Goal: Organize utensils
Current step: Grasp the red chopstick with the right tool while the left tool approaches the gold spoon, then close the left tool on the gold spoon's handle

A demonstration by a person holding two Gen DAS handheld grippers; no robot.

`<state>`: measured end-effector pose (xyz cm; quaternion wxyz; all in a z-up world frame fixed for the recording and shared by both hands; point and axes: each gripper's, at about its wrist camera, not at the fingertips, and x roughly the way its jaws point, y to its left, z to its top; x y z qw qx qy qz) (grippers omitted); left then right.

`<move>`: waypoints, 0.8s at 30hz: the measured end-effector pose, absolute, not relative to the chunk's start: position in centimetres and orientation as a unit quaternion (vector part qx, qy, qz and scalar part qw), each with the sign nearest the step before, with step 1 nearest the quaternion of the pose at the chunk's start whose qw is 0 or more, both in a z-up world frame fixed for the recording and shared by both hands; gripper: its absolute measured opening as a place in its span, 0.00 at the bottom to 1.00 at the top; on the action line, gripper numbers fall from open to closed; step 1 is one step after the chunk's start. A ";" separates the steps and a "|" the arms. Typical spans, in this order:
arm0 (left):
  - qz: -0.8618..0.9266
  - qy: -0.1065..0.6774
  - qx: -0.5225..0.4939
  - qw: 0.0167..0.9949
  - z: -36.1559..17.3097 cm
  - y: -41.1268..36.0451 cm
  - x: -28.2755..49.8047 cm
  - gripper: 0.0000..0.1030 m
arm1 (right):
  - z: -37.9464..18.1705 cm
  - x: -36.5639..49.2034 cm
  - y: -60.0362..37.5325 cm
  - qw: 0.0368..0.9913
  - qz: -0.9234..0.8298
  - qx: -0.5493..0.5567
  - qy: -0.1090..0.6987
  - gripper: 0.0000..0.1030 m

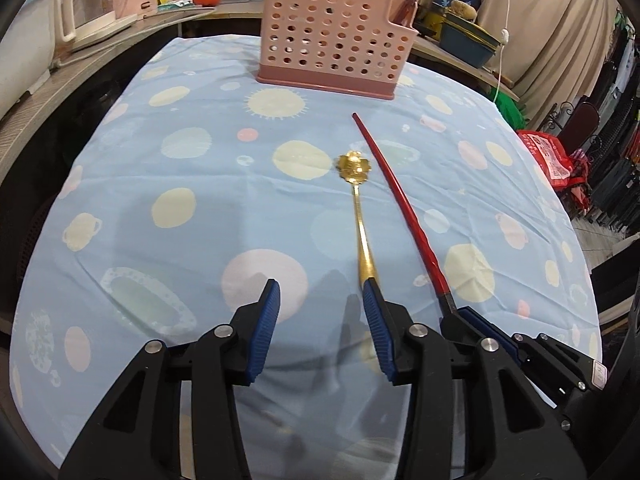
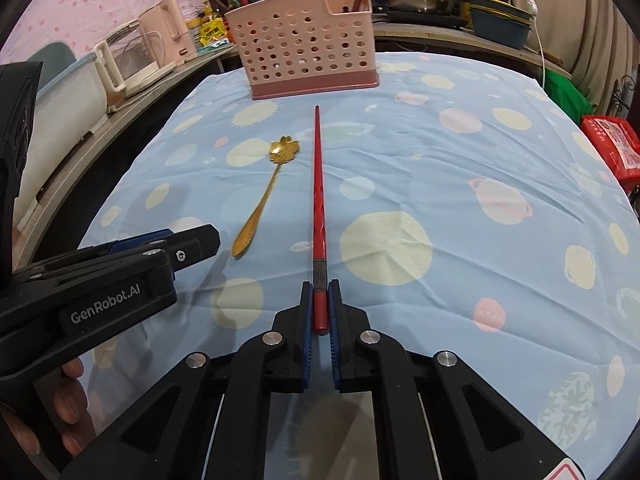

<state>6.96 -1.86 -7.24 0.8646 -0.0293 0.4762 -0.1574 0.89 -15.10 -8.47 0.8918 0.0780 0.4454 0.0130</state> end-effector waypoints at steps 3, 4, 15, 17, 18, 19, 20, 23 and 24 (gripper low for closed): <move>-0.167 0.480 -0.028 0.861 -7.6 -2.7 7.1 0.41 | -8.5 0.8 -15.7 0.891 0.007 0.086 0.446 0.07; -0.170 0.482 -0.030 0.859 -7.7 -2.9 7.2 0.41 | -8.5 0.8 -15.9 0.891 0.006 0.089 0.446 0.07; -0.181 0.471 -0.015 0.863 -8.3 -4.0 7.3 0.24 | -8.6 0.7 -16.1 0.891 0.005 0.091 0.445 0.07; -0.182 0.470 -0.014 0.863 -8.4 -4.2 7.3 0.18 | -8.6 0.7 -16.1 0.891 0.005 0.090 0.446 0.07; -0.184 0.470 -0.015 0.863 -8.4 -4.1 7.3 0.14 | -8.6 0.7 -16.1 0.891 0.005 0.090 0.446 0.07; -0.186 0.471 -0.016 0.862 -8.4 -4.1 7.3 0.11 | -8.6 0.7 -16.1 0.891 0.005 0.090 0.446 0.07; -0.187 0.471 -0.017 0.862 -8.5 -4.1 7.3 0.10 | -8.6 0.7 -16.1 0.891 0.005 0.090 0.446 0.07; -0.190 0.471 -0.019 0.861 -8.4 -4.1 7.2 0.10 | -8.5 0.7 -16.2 0.890 0.006 0.092 0.446 0.07; -0.191 0.471 -0.020 0.861 -8.4 -4.0 7.2 0.10 | -8.5 0.7 -16.2 0.890 0.006 0.092 0.446 0.07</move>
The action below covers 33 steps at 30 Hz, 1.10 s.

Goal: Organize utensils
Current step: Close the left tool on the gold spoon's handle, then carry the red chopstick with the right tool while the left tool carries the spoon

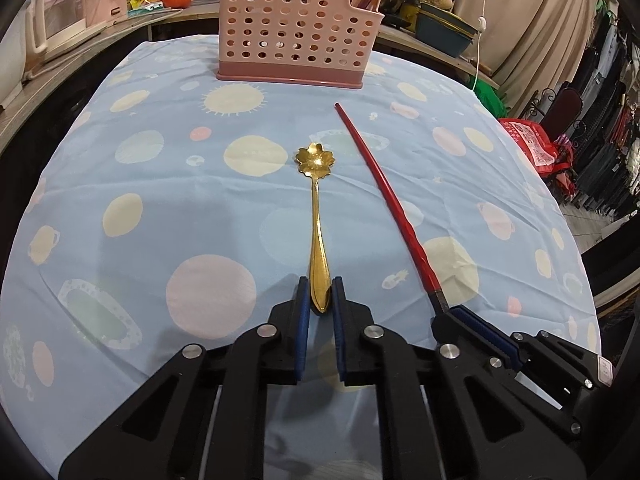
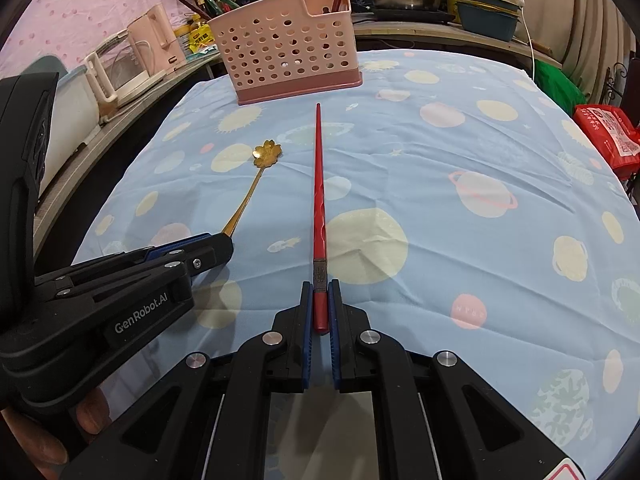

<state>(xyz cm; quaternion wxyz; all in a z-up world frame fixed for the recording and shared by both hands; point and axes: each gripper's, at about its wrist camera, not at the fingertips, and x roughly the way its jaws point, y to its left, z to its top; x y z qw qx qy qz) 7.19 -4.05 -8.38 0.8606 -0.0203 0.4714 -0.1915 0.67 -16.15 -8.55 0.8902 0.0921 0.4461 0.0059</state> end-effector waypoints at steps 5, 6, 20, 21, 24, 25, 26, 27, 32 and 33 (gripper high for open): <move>-0.194 0.469 -0.032 0.861 -7.7 -3.5 6.8 0.10 | -8.1 0.5 -16.3 0.891 0.008 0.096 0.445 0.07; -0.195 0.467 -0.033 0.862 -7.4 -3.4 6.6 0.10 | -7.9 0.5 -16.4 0.891 0.008 0.096 0.443 0.07; -0.199 0.405 -0.070 0.890 -1.0 -1.2 6.1 0.02 | -2.2 -0.8 -17.5 0.918 0.014 0.109 0.380 0.07; -0.198 0.401 -0.070 0.892 -0.5 -1.1 6.2 0.02 | -1.6 -0.8 -17.6 0.921 0.015 0.111 0.374 0.07; -0.199 0.392 -0.074 0.895 0.5 -0.8 6.5 0.01 | 0.1 -0.8 -17.9 0.927 0.017 0.115 0.357 0.07; -0.199 0.390 -0.072 0.896 0.8 -0.8 6.6 0.01 | 0.5 -0.8 -17.9 0.929 0.018 0.115 0.353 0.07; -0.199 0.388 -0.071 0.897 1.0 -0.8 6.7 0.01 | 1.0 -0.8 -17.9 0.930 0.019 0.115 0.348 0.07; -0.197 0.386 -0.069 0.899 1.3 -0.8 6.8 0.01 | 1.5 -0.7 -18.0 0.932 0.020 0.116 0.344 0.07; -0.195 0.375 -0.064 0.904 2.8 -0.7 6.9 0.01 | 3.5 -0.4 -18.4 0.937 0.022 0.123 0.326 0.07; -0.194 0.372 -0.062 0.905 3.2 -0.6 7.0 0.01 | 4.0 -0.3 -18.5 0.938 0.022 0.125 0.322 0.07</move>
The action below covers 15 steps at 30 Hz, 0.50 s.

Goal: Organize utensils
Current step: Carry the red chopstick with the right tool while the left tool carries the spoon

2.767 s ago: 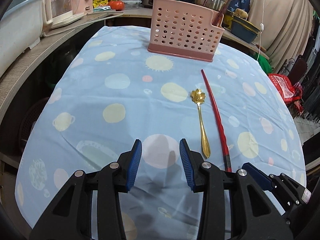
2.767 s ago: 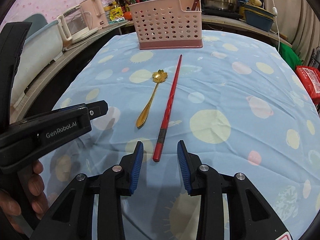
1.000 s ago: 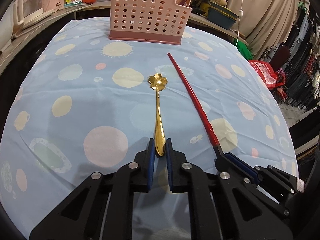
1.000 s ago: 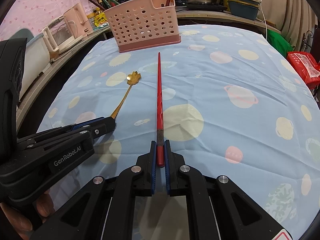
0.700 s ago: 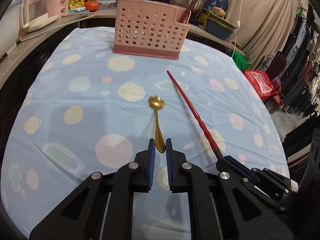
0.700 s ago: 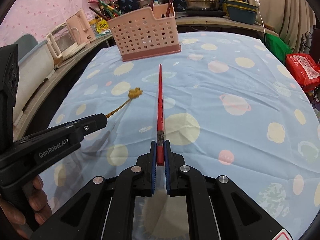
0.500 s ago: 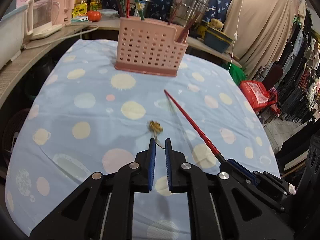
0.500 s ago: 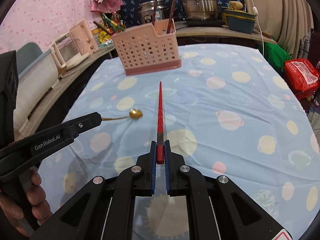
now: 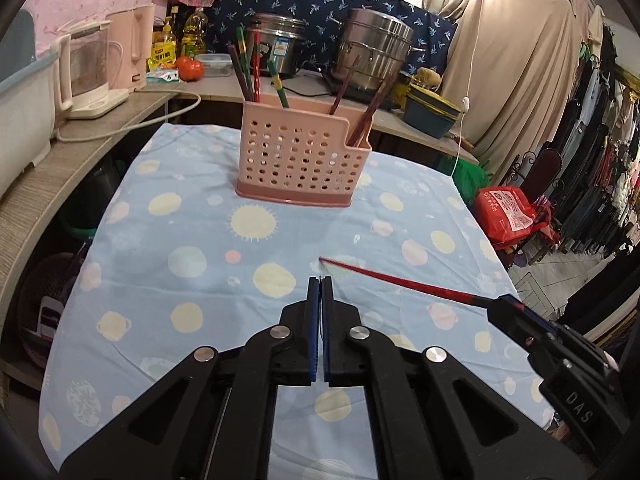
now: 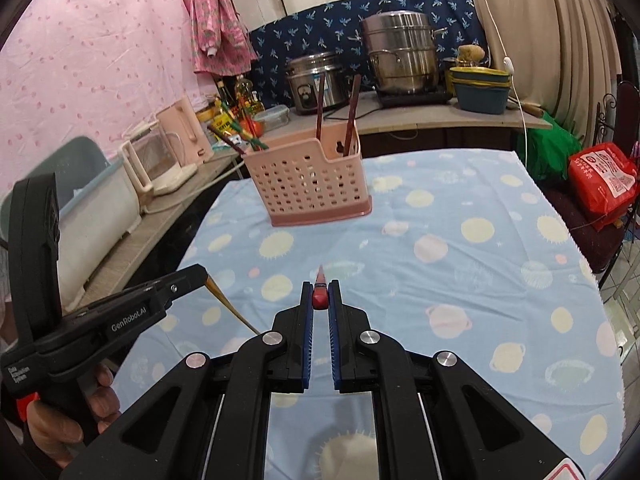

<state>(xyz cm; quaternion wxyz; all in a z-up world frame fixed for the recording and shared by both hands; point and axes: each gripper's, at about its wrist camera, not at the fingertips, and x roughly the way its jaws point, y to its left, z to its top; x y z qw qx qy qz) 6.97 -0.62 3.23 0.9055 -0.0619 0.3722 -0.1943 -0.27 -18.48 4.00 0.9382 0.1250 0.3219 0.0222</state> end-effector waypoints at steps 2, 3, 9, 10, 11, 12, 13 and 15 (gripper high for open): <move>-0.193 0.369 -0.058 0.907 3.9 -0.6 7.1 0.01 | 4.8 -0.1 -18.7 0.941 0.023 0.128 0.314 0.07; -0.193 0.367 -0.058 0.908 4.3 -0.6 7.2 0.01 | 5.3 0.0 -18.8 0.942 0.022 0.129 0.309 0.07; -0.186 0.353 -0.049 0.916 6.6 -0.6 7.9 0.01 | 8.2 0.9 -19.1 0.951 0.020 0.125 0.283 0.07; -0.186 0.351 -0.048 0.916 6.9 -0.7 8.1 0.01 | 8.7 1.1 -19.1 0.952 0.021 0.123 0.280 0.07; -0.186 0.348 -0.047 0.918 7.4 -0.7 8.3 0.01 | 9.1 1.3 -19.1 0.953 0.022 0.122 0.277 0.07; -0.186 0.344 -0.046 0.919 7.9 -0.7 8.5 0.01 | 9.5 1.5 -19.1 0.954 0.023 0.121 0.274 0.07; -0.186 0.341 -0.045 0.920 8.4 -0.7 8.7 0.01 | 10.1 1.8 -19.2 0.955 0.024 0.119 0.270 0.07; -0.186 0.334 -0.041 0.923 9.3 -0.8 9.1 0.01 | 11.1 2.4 -19.2 0.958 0.025 0.114 0.261 0.07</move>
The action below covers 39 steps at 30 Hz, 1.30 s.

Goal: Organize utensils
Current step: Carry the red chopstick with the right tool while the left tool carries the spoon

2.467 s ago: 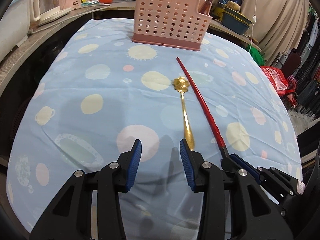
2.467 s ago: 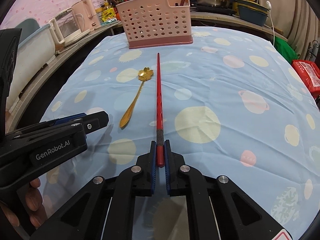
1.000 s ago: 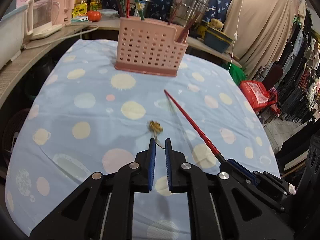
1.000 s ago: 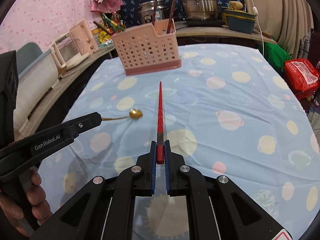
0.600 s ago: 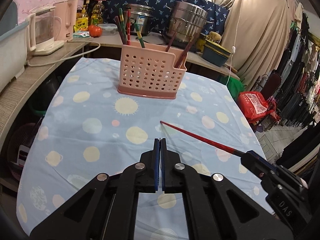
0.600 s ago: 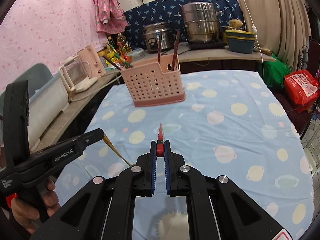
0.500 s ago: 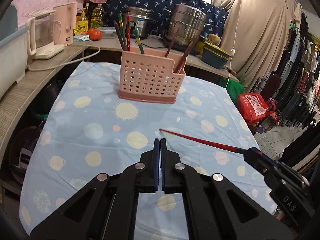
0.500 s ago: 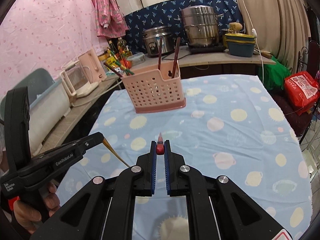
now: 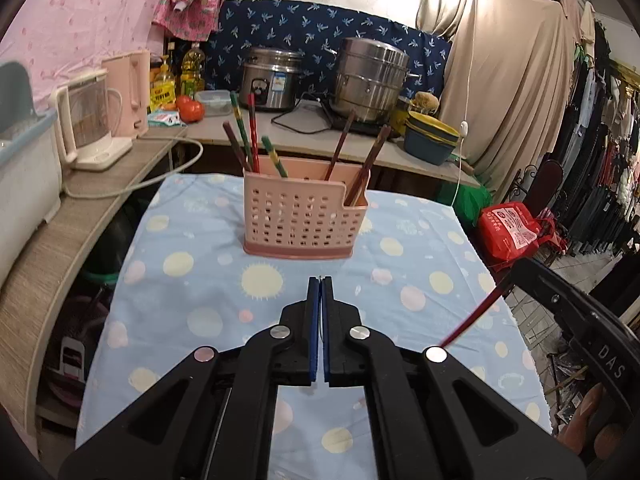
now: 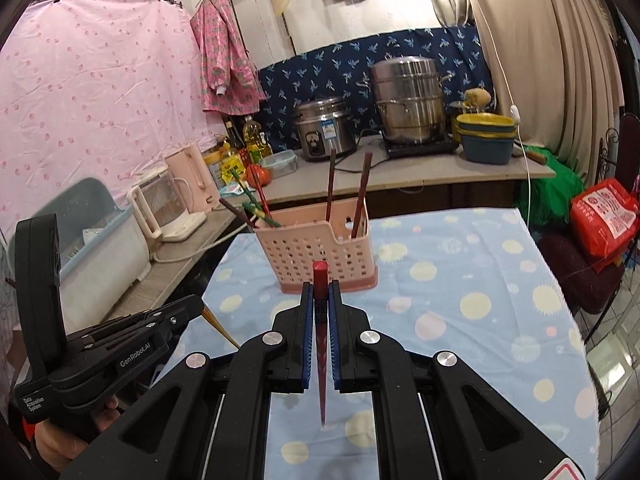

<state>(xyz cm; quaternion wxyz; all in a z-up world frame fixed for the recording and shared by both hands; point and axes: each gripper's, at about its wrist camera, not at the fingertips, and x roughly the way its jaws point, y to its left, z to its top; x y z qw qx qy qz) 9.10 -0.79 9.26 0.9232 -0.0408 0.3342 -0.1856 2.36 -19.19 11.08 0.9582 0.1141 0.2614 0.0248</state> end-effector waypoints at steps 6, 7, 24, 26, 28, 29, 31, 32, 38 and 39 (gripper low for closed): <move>-0.183 0.312 -0.035 0.932 11.7 -0.7 11.1 0.01 | 14.1 4.6 -19.9 0.965 0.030 0.113 0.233 0.07; -0.183 0.309 -0.034 0.933 12.1 -0.7 11.4 0.01 | 14.6 5.1 -20.0 0.966 0.031 0.113 0.229 0.07; -0.167 0.263 -0.033 0.950 17.7 -1.8 21.2 0.01 | 20.9 15.3 -20.8 0.982 0.016 0.089 0.168 0.07; -0.167 0.265 -0.032 0.949 17.7 -2.3 22.5 0.01 | 21.2 16.7 -21.0 0.982 0.014 0.090 0.165 0.07; -0.166 0.267 -0.029 0.949 17.5 -2.7 23.7 0.01 | 21.2 17.8 -21.3 0.982 0.011 0.092 0.163 0.07; -0.165 0.269 -0.027 0.948 17.3 -3.1 24.5 0.01 | 21.2 18.4 -21.4 0.982 0.011 0.093 0.162 0.07; -0.165 0.274 -0.025 0.947 17.0 -3.5 25.8 0.01 | 21.1 19.9 -21.6 0.982 0.008 0.094 0.164 0.07; -0.164 0.277 -0.023 0.946 16.7 -3.7 26.4 0.01 | 20.9 20.6 -21.7 0.982 0.007 0.094 0.166 0.07; -0.161 0.297 -0.020 0.941 14.5 -4.5 29.5 0.01 | 18.6 24.3 -21.8 0.978 0.003 0.091 0.189 0.07; -0.161 0.301 -0.020 0.940 14.1 -4.6 29.9 0.01 | 18.1 24.8 -21.8 0.977 0.002 0.090 0.194 0.07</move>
